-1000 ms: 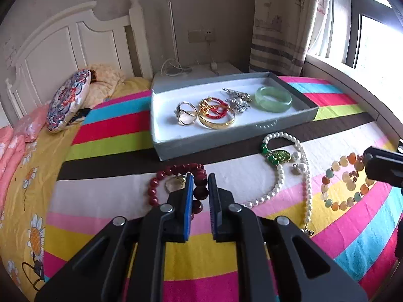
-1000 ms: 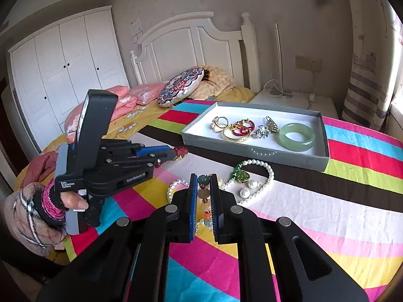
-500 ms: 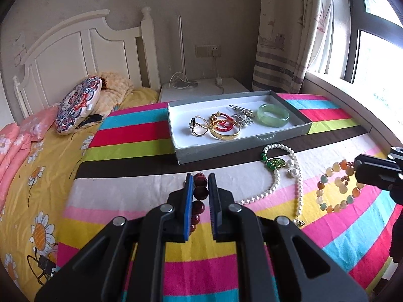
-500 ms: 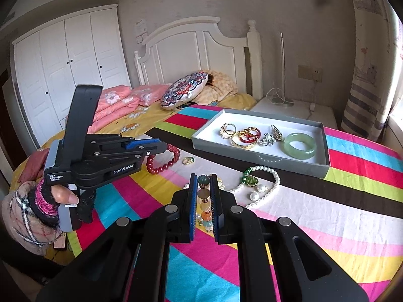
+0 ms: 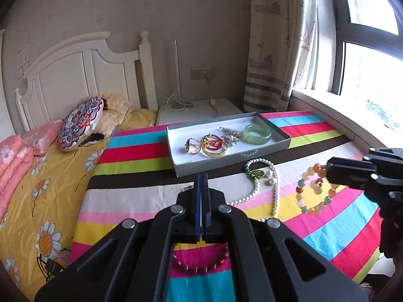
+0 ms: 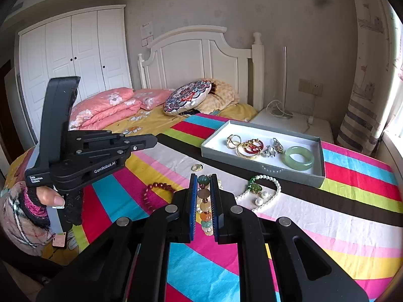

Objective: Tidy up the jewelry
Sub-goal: 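Carry both bead bracelets up and over the grey tray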

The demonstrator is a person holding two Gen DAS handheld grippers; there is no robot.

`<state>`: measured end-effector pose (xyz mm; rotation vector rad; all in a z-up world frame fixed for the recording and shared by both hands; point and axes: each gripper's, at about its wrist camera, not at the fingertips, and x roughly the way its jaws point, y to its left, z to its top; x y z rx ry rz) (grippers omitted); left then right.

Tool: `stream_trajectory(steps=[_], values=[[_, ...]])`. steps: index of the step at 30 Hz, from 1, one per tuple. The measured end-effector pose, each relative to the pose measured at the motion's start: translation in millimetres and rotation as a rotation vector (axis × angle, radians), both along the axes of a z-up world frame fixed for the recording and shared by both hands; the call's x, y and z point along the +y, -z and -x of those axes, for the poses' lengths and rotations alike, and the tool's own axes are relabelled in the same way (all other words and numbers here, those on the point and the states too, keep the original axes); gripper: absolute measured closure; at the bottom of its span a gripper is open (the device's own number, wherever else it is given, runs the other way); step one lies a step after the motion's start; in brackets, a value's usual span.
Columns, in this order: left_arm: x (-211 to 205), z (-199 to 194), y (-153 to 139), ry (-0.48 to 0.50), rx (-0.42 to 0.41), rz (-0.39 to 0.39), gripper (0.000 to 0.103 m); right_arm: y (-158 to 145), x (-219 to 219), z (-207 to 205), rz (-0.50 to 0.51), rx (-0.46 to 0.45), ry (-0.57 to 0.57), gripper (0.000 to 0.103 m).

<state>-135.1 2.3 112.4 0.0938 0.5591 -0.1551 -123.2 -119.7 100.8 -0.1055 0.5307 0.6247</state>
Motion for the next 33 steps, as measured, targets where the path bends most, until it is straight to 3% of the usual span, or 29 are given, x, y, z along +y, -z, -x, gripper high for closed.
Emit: stream_trajectory(steps=[4,5,7,8,9,10,14,17,20,24,33], values=[[4,0,4,0.007,0.033,0.022,0.103,1,-1,3,0.004,0.003,0.001,0.092],[7,0,8,0.016,0.066,0.044,0.098,1,-2,4,0.004,0.005,0.001,0.092],[8,-1,20,0.018,0.116,0.050,0.081,3,-3,4,0.002,0.012,0.003,0.092],[8,-1,27,0.020,0.140,0.051,0.058,4,-4,3,0.002,0.015,0.004,0.092],[7,0,35,0.028,0.166,0.059,0.042,5,-4,3,0.000,0.019,0.004,0.092],[4,-1,43,0.035,0.187,0.065,0.041,6,-4,2,-0.001,0.021,0.004,0.092],[-11,-6,80,0.034,0.270,-0.013,0.044,7,-4,1,-0.004,0.025,0.000,0.092],[-16,-15,101,0.047,0.313,-0.042,0.061,8,-4,1,-0.002,0.026,0.000,0.092],[-13,-19,104,0.038,0.318,-0.041,0.092,9,-7,0,-0.006,0.029,0.005,0.092],[-11,-15,98,0.052,0.290,-0.047,0.092,7,-9,0,-0.011,0.024,0.008,0.092],[1,-2,15,0.045,0.099,0.024,0.092,-12,-5,10,-0.004,-0.043,0.010,0.092]])
